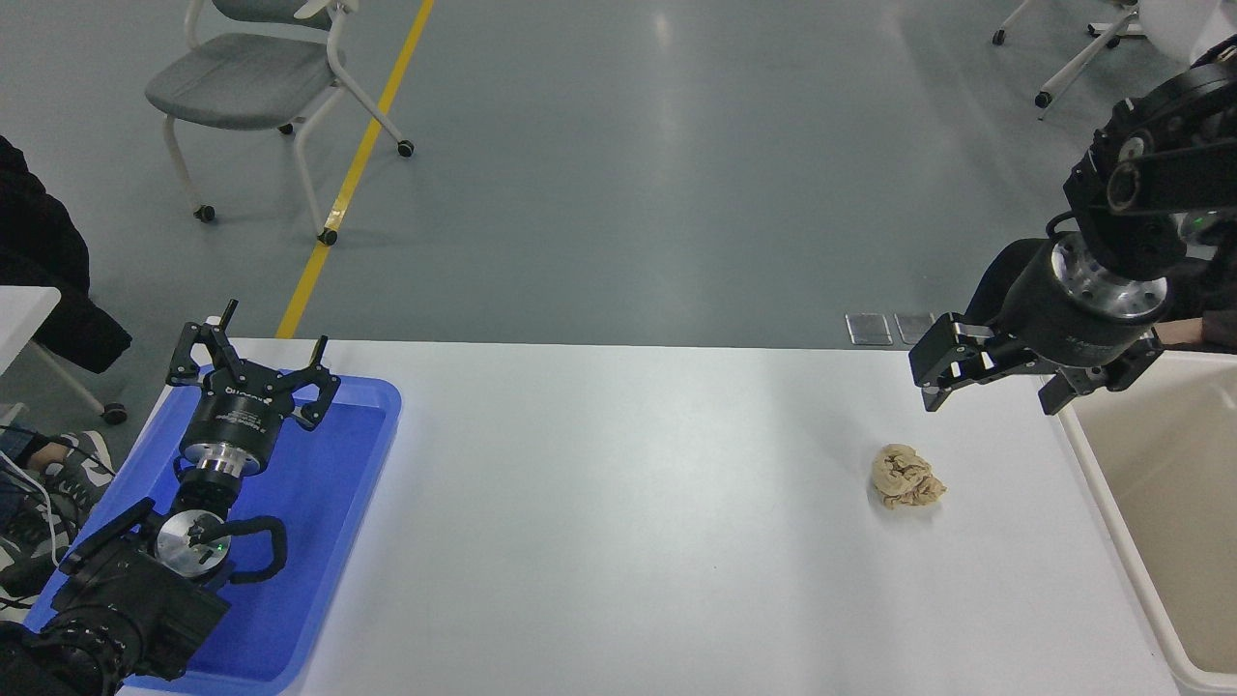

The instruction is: Pick up paper ball place in dustbin

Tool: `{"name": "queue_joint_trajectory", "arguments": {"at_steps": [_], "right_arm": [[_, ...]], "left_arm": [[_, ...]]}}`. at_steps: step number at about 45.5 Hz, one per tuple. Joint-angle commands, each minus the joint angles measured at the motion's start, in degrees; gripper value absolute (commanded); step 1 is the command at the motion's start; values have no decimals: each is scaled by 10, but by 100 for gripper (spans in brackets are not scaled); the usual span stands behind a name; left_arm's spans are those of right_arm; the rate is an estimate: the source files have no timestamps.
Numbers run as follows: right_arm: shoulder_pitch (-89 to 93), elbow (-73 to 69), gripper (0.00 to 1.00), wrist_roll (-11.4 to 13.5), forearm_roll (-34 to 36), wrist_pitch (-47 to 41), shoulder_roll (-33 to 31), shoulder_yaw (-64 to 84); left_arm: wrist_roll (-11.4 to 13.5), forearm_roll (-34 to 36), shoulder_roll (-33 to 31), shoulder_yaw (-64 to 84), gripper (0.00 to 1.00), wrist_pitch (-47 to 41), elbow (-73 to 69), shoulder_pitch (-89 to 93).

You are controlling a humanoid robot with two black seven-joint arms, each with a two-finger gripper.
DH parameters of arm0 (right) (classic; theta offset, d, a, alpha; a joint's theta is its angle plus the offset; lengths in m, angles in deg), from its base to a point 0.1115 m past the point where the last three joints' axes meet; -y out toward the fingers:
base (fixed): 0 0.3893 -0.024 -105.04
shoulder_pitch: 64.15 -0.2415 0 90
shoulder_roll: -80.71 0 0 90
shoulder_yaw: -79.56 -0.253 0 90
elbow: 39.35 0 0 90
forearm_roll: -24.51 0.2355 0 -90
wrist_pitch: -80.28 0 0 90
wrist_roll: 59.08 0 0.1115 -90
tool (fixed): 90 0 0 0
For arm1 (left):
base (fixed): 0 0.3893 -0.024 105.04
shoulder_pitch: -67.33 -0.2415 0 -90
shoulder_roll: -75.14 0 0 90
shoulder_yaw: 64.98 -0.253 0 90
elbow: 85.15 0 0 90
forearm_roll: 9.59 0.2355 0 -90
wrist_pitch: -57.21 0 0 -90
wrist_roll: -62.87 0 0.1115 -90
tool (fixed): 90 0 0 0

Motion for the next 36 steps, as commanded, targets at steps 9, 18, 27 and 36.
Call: {"name": "queue_joint_trajectory", "arguments": {"at_steps": [9,18,27,36], "right_arm": [[2,1,100,0,0,3,-3,-7],[16,9,100,0,-2,9,0,-21],[70,58,100,0,-2,35,10,-34],[132,114,100,0,-7,59,11,-52]], "left_arm": [[-2,0,-4,0,100,0,1,-1],[-2,0,-4,0,100,0,1,-1],[-2,1,-4,0,100,0,1,-1],[-2,0,-4,0,100,0,1,-1]]}}
